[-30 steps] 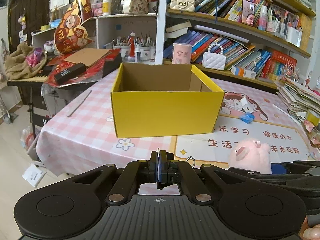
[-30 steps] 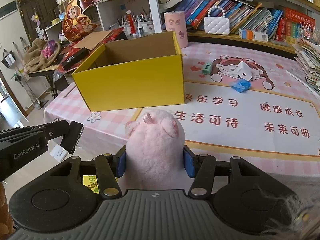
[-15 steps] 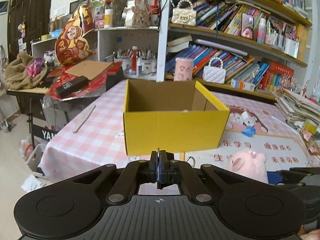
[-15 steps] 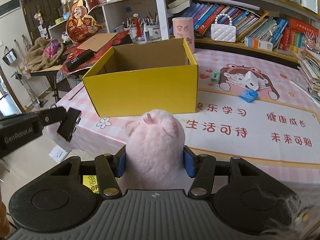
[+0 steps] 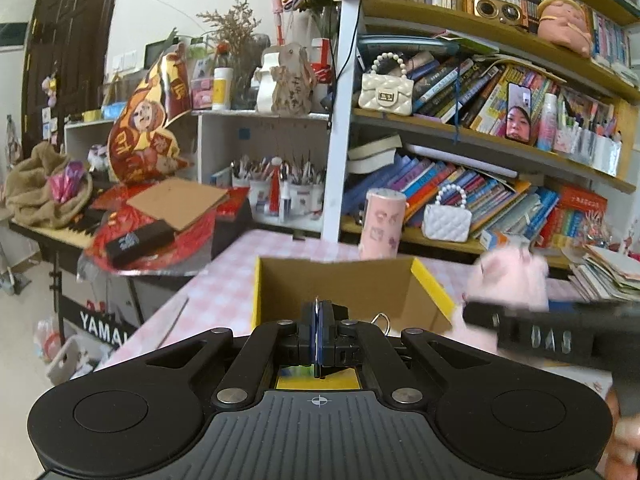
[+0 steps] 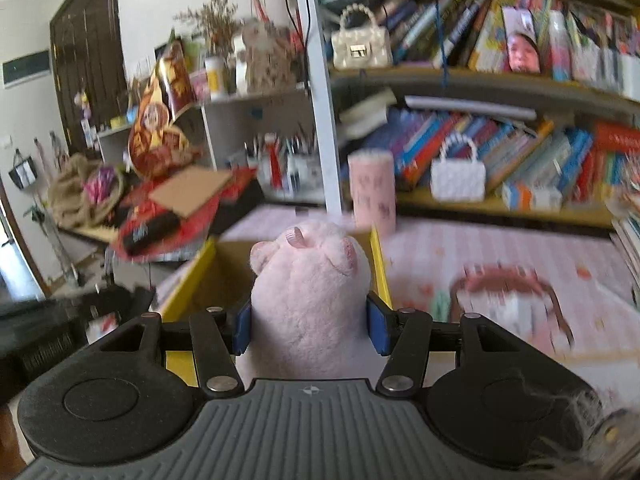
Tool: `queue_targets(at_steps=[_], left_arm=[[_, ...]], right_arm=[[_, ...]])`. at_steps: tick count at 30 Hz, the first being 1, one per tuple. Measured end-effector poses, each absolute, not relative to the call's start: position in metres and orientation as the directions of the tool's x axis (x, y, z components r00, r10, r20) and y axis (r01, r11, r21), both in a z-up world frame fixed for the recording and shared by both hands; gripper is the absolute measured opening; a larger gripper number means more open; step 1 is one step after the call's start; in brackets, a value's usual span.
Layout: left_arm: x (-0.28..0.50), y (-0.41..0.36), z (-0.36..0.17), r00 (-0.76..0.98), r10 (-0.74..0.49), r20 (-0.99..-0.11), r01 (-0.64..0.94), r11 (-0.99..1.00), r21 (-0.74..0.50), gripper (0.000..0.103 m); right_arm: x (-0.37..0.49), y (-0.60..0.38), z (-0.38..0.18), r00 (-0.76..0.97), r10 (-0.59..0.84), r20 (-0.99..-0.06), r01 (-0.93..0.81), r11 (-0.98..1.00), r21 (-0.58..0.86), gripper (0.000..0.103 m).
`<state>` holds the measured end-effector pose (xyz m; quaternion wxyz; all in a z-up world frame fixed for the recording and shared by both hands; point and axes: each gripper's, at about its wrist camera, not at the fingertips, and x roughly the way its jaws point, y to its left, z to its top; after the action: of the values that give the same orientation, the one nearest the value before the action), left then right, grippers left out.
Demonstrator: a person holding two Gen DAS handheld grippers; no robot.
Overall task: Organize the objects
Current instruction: 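Open the right gripper to drop the pink pig into the yellow box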
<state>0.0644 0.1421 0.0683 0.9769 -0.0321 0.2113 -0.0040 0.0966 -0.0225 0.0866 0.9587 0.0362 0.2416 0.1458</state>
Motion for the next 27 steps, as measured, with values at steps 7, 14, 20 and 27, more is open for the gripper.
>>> queue_targets(at_steps=[7,14,20,27], left_arm=[[0.123,0.131,0.035,0.868,0.008,-0.496,-0.027,0.999,-0.032,0.0],[0.158,0.124,0.01,0.815,0.019,-0.579,-0.029,1.0,-0.008,0.0],[0.177,0.119,-0.006,0.778,0.019,-0.628,-0.031,1.0,-0.008,0.0],[0.183,0.124,-0.011,0.765,0.026,-0.644,-0.051,0.998,-0.021,0.006]], right_arm=[[0.183,-0.002,0.07,0.813,0.292,-0.504,-0.29,0.953,0.085,0.053],[0.255,0.027,0.037,0.679,0.343,-0.649,-0.358,0.927,0.116,0.053],[0.293,0.053,0.016,0.603,0.338,-0.722,-0.401,0.911,0.091,0.054],[0.304,0.055,0.014,0.611,0.35,-0.71,-0.404,0.909,0.101,0.076]])
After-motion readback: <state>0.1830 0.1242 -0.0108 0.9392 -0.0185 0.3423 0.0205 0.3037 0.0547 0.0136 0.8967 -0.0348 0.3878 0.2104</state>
